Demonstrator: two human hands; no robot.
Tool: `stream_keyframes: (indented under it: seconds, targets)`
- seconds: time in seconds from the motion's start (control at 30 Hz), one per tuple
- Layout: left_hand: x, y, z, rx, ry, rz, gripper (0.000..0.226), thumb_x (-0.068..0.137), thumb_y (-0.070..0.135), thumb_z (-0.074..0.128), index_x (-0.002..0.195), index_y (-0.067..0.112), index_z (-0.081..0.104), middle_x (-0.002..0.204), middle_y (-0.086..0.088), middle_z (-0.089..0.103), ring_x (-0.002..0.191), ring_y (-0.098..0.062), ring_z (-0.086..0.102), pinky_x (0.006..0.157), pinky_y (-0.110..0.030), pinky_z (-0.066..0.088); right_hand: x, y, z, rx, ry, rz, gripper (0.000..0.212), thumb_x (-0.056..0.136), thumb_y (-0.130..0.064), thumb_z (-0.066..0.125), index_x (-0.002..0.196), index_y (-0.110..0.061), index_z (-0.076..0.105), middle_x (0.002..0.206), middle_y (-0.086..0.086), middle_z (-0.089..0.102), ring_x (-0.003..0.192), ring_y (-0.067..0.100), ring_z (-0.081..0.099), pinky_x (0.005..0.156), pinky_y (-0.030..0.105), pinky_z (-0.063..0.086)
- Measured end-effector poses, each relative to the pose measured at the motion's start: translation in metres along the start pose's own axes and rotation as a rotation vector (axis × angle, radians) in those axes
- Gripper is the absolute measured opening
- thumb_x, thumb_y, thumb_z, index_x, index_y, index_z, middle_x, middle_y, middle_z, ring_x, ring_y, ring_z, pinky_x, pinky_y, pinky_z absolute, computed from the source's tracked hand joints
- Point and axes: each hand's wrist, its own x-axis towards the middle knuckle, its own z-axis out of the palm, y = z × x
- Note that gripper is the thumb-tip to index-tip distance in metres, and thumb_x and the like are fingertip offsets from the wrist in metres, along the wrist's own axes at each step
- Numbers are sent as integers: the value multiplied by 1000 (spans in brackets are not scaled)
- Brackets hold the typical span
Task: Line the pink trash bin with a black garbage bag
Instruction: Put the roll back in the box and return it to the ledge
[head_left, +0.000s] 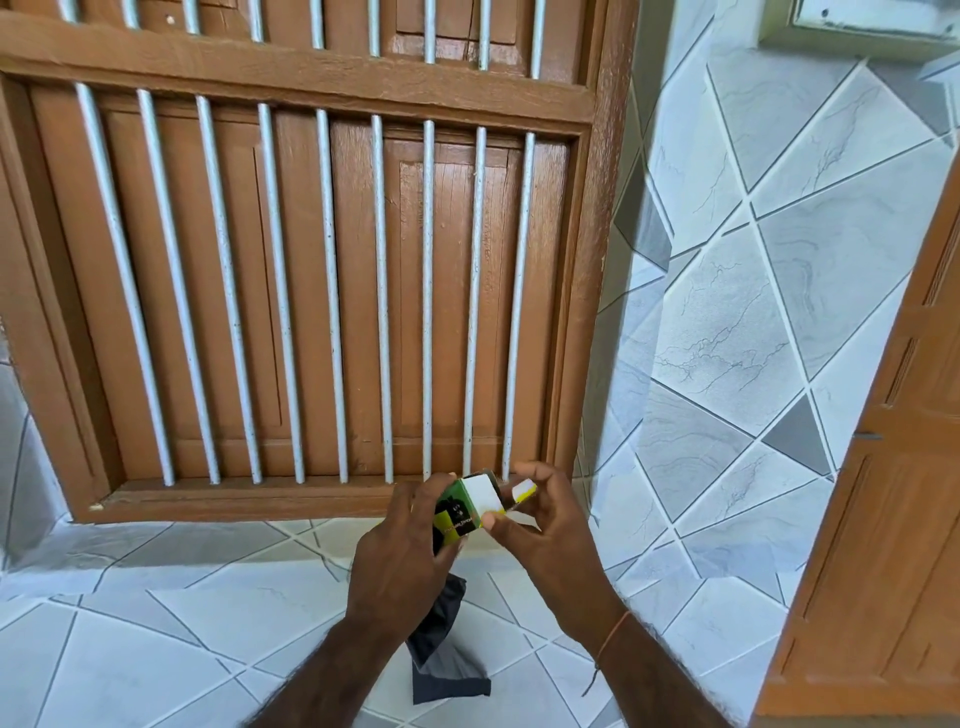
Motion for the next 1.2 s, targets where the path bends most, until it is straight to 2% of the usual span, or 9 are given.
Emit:
stream_keyframes:
  seconds: [0.1,0.27,0.37,0.47,0.57,0.67,0.9,1.0,1.2]
  targets:
    - [1,-1,0,26,-5,52,68,80,34,75,127,44,27,129,2,52,94,-23,67,67,-32,61,4,2,5,-51,84,-5,31,74,-30,77,99,-35,59,105,4,63,100,20,64,84,35,59]
    - [0,2,4,103,-31,87,70,80,34,75,129,41,26,129,-1,52,86,-21,68,60,-32,61,6,-2,13,-111,232,-13,33,79,-6,74,103,-18,54,85,-2,56,72,8,58,59,9,50]
    - [0,4,2,116,-39,94,70,77,32,78,128,40,31,124,-1,55,74,-20,68,53,-28,58,6,0,19,-134,186,-49,35,82,-14,71,104,-30,49,91,-7,54,83,6,58,70,11,50]
    - [1,8,0,133,-53,123,68,75,30,79,126,40,35,122,-1,56,68,-20,67,48,-25,54,4,6,25,-53,101,-28,29,91,-18,58,110,-35,46,107,-3,52,103,17,57,86,25,55]
    - [0,13,1,153,-47,143,71,72,31,81,126,39,36,121,-2,58,64,-19,67,46,-26,57,2,8,25,-19,44,-21,27,99,-12,44,122,-26,43,116,3,50,106,18,56,85,20,53]
    - [-2,16,1,176,-45,177,75,66,32,86,125,36,40,116,-3,62,56,-16,66,40,-23,54,-1,11,25,-114,50,-75,21,100,-19,37,119,-22,46,111,-3,51,105,16,55,84,15,51]
    - [0,16,-3,218,-2,194,77,61,31,89,123,33,44,112,-4,64,58,-18,67,39,-22,50,-5,22,22,-138,84,-123,39,94,-42,37,120,-16,48,111,3,55,105,18,58,85,26,57]
    - [0,17,-4,232,12,209,76,62,30,89,124,32,44,114,-5,63,57,-19,66,39,-24,51,-6,25,21,-218,102,-181,54,92,-56,31,124,-17,51,116,0,55,110,14,56,91,24,54]
    - [-2,15,-2,250,31,237,76,62,31,89,123,31,45,116,-5,64,54,-18,64,40,-23,48,-5,25,18,-251,71,-182,59,92,-63,28,130,-23,50,123,-6,52,118,8,51,98,28,51]
